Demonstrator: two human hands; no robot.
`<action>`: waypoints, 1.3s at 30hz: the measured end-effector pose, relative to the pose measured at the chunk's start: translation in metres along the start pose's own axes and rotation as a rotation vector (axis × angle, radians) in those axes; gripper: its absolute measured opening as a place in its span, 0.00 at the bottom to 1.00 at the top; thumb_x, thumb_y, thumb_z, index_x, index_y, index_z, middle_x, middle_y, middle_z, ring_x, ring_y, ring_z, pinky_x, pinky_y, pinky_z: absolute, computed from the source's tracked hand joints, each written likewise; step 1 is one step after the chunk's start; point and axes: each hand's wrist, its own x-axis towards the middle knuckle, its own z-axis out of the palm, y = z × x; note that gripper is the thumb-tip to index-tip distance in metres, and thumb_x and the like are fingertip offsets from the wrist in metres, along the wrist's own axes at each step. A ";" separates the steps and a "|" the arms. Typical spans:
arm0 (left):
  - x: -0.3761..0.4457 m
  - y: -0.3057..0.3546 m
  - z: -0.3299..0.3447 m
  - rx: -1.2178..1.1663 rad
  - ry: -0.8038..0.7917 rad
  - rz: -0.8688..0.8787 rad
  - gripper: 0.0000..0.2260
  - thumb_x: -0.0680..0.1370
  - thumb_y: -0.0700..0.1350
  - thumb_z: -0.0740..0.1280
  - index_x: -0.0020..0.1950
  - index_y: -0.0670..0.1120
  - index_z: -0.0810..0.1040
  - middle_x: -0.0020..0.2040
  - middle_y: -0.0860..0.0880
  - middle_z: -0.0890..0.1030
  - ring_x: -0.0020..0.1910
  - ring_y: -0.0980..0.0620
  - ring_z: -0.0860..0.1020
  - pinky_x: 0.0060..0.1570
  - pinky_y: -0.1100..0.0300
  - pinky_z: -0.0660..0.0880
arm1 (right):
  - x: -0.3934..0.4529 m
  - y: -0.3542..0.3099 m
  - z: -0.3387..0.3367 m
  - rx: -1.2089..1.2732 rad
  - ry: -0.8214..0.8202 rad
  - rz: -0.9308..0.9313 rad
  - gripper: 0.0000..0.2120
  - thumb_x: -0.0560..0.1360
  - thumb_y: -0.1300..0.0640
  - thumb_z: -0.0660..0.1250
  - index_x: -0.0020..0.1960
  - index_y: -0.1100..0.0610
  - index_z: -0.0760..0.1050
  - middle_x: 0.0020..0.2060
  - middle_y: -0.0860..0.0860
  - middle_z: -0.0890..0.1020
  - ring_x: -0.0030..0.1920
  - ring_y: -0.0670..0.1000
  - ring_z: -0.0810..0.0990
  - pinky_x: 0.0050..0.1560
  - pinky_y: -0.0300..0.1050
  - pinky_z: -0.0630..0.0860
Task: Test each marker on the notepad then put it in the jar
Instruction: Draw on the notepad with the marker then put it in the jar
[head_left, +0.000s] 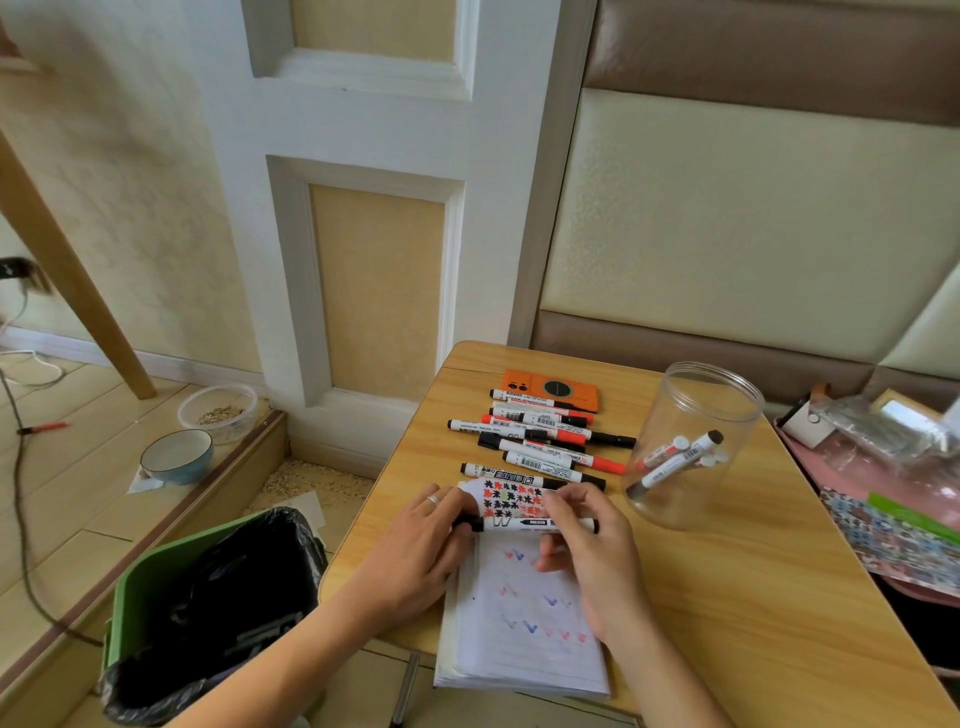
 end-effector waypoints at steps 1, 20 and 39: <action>-0.001 0.000 0.000 -0.038 -0.012 -0.022 0.09 0.85 0.52 0.53 0.58 0.52 0.71 0.51 0.57 0.74 0.50 0.55 0.72 0.51 0.55 0.70 | -0.001 0.000 0.000 -0.045 -0.034 -0.012 0.08 0.80 0.57 0.71 0.49 0.62 0.78 0.33 0.58 0.79 0.28 0.54 0.79 0.27 0.47 0.79; 0.005 -0.016 0.006 -0.057 -0.089 -0.021 0.24 0.79 0.69 0.58 0.57 0.48 0.74 0.46 0.58 0.76 0.41 0.68 0.72 0.38 0.72 0.65 | -0.002 -0.003 -0.006 -0.262 -0.350 0.066 0.08 0.74 0.57 0.79 0.48 0.58 0.82 0.33 0.59 0.83 0.29 0.54 0.77 0.27 0.43 0.72; 0.007 -0.013 0.009 0.099 -0.052 -0.069 0.28 0.78 0.63 0.65 0.75 0.59 0.62 0.73 0.62 0.64 0.70 0.65 0.61 0.71 0.61 0.58 | 0.014 -0.044 -0.012 -0.262 -0.078 -0.238 0.11 0.79 0.66 0.70 0.57 0.56 0.74 0.47 0.53 0.85 0.43 0.52 0.87 0.46 0.49 0.84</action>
